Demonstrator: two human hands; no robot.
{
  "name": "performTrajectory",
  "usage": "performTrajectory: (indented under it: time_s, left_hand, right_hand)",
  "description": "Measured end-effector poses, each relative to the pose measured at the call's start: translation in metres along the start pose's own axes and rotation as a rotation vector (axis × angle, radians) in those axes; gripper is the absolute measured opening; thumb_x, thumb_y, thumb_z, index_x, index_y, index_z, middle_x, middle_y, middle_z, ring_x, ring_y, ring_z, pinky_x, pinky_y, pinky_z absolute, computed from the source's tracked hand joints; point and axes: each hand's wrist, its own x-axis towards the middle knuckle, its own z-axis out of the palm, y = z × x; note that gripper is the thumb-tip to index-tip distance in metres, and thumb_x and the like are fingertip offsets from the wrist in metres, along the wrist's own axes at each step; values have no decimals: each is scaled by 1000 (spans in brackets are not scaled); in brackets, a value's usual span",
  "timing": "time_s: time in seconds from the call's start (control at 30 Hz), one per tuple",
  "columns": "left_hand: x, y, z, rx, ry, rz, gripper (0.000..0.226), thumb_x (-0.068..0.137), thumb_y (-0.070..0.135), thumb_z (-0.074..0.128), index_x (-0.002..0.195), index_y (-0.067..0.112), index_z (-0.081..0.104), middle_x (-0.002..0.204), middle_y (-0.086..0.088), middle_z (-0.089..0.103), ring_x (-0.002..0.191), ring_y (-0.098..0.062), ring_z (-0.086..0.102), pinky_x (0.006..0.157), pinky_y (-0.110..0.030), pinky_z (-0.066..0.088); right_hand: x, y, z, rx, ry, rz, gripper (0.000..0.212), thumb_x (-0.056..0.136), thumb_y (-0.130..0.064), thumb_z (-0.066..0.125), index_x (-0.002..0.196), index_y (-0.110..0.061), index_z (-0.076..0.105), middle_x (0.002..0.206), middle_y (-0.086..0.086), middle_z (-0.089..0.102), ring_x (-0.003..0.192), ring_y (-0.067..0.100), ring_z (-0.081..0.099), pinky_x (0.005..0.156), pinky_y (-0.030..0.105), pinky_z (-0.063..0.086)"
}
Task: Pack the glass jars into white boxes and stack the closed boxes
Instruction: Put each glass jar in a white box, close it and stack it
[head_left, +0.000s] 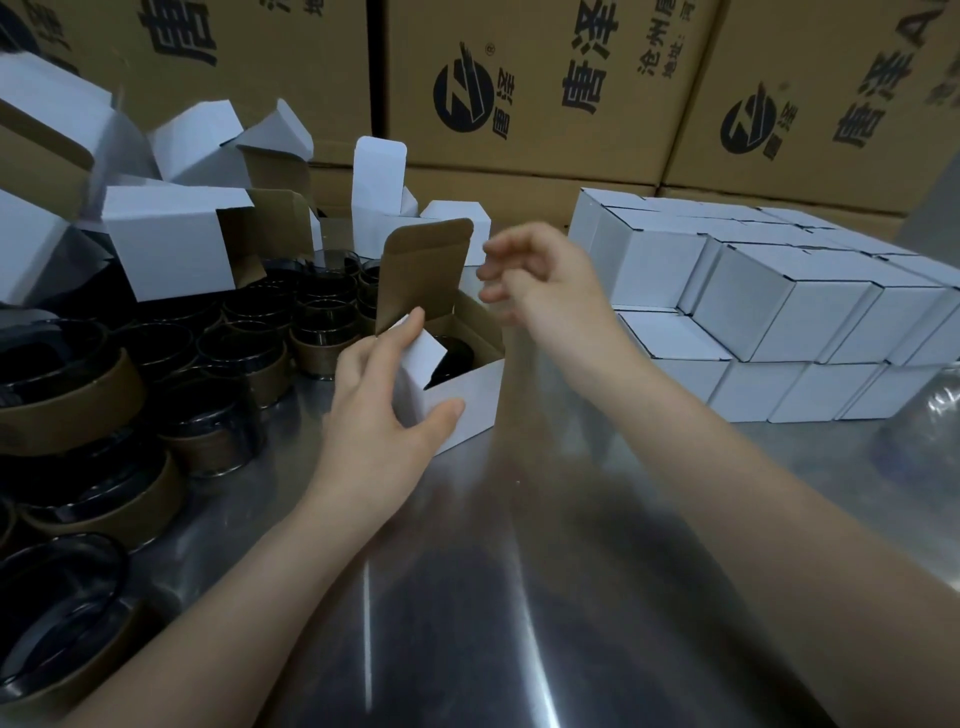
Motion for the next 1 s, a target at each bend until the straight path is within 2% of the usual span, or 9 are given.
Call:
performTrajectory:
  time_s: [0.2, 0.33, 0.43, 0.57, 0.63, 0.7, 0.77, 0.9, 1.0]
  left_hand:
    - [0, 2, 0, -8, -52, -53, 66, 84, 36, 71, 135, 58, 35, 132, 20, 28, 121, 3, 33, 110, -33, 35]
    - [1, 3, -1, -85, -51, -80, 50, 80, 65, 53, 128, 58, 41, 139, 19, 31, 126, 5, 31, 102, -19, 25]
    - [4, 3, 0, -131, 5, -56, 27, 98, 49, 45, 124, 50, 51, 140, 12, 38, 124, 12, 35, 95, -4, 22]
    - [9, 5, 0, -239, 51, -69, 26, 99, 23, 50, 112, 42, 62, 135, 9, 43, 101, 31, 40, 77, 10, 28]
    - [10, 6, -2, -272, 51, -57, 24, 96, 22, 56, 109, 39, 65, 134, 7, 47, 104, 27, 43, 82, 6, 33]
    - [10, 6, -2, -334, 73, -59, 22, 86, 26, 61, 104, 38, 64, 128, 4, 54, 115, 5, 51, 99, -18, 42]
    - [9, 8, -3, -411, 109, -60, 29, 77, 24, 62, 101, 37, 52, 120, 2, 60, 114, -11, 58, 96, -36, 49]
    - [10, 9, -8, -506, 119, -63, 60, 84, 5, 67, 119, 42, 36, 127, 2, 61, 113, -14, 62, 94, -40, 53]
    - [9, 11, -9, -516, 64, -51, 67, 90, -4, 57, 130, 46, 40, 122, 8, 63, 107, -8, 65, 88, -32, 56]
  right_hand:
    - [-9, 32, 3, 274, -127, 341, 19, 97, -21, 58, 116, -26, 57, 113, 7, 64, 91, 19, 62, 76, 30, 48]
    - [-12, 33, 2, 377, -167, 385, 29, 96, -24, 60, 125, -21, 58, 106, 4, 65, 92, 16, 62, 78, 27, 49]
    - [-16, 34, 5, 420, -224, 415, 37, 95, -22, 61, 132, -19, 56, 123, 6, 65, 97, 17, 63, 86, 30, 49]
    - [-20, 36, 12, 401, -269, 376, 39, 96, -14, 58, 135, -20, 55, 124, 5, 66, 103, 16, 65, 94, 32, 50]
    - [-21, 37, 14, 388, -272, 348, 38, 96, -11, 58, 131, -24, 56, 119, 3, 68, 102, 15, 66, 92, 29, 51]
    - [-22, 38, 14, 358, -274, 324, 37, 95, -10, 59, 126, -31, 57, 109, 0, 69, 97, 13, 67, 89, 27, 50]
    - [-21, 38, 14, 322, -286, 302, 39, 94, -9, 59, 121, -38, 56, 104, 0, 68, 97, 14, 67, 89, 27, 51]
    - [-23, 37, 14, 301, -307, 275, 40, 94, -7, 56, 116, -40, 56, 102, 2, 66, 92, 15, 66, 82, 26, 51]
    - [-24, 36, 11, 293, -329, 266, 35, 95, -7, 55, 115, -36, 55, 98, -1, 64, 90, 14, 63, 81, 25, 48]
